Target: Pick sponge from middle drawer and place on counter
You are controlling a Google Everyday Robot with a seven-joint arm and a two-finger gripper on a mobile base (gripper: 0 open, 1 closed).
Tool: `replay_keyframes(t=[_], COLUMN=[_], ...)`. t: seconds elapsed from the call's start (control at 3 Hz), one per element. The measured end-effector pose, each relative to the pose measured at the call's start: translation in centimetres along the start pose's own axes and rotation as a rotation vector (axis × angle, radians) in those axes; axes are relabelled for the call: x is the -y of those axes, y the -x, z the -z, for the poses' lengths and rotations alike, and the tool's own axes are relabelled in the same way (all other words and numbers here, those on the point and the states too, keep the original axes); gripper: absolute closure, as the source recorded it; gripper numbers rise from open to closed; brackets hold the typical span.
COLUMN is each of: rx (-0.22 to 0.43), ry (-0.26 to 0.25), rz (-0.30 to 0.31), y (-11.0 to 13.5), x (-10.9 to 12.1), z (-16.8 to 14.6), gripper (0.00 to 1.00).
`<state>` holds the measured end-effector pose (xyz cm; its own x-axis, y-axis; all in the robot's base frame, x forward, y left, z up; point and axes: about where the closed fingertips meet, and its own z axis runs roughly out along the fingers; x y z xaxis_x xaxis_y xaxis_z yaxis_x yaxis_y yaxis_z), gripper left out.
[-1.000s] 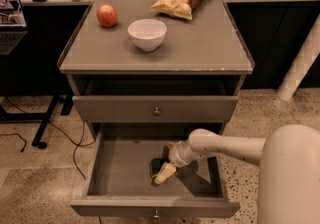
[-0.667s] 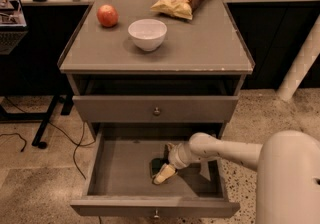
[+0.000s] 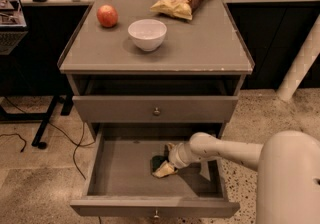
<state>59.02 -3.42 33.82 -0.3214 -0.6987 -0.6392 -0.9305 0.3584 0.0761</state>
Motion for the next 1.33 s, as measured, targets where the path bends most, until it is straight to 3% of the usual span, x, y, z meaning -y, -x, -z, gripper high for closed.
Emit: replay_keyframes(t=[0.67, 1.0, 1.33], rx=[0.0, 0.0, 0.0], ry=[0.0, 0.0, 0.0], rz=[0.0, 0.0, 0.0], y=[0.0, 0.02, 0.41], x=[-0.01, -0.01, -0.04], z=[-0.01, 0.01, 0.48], gripper=[0.89, 1.0, 1.0])
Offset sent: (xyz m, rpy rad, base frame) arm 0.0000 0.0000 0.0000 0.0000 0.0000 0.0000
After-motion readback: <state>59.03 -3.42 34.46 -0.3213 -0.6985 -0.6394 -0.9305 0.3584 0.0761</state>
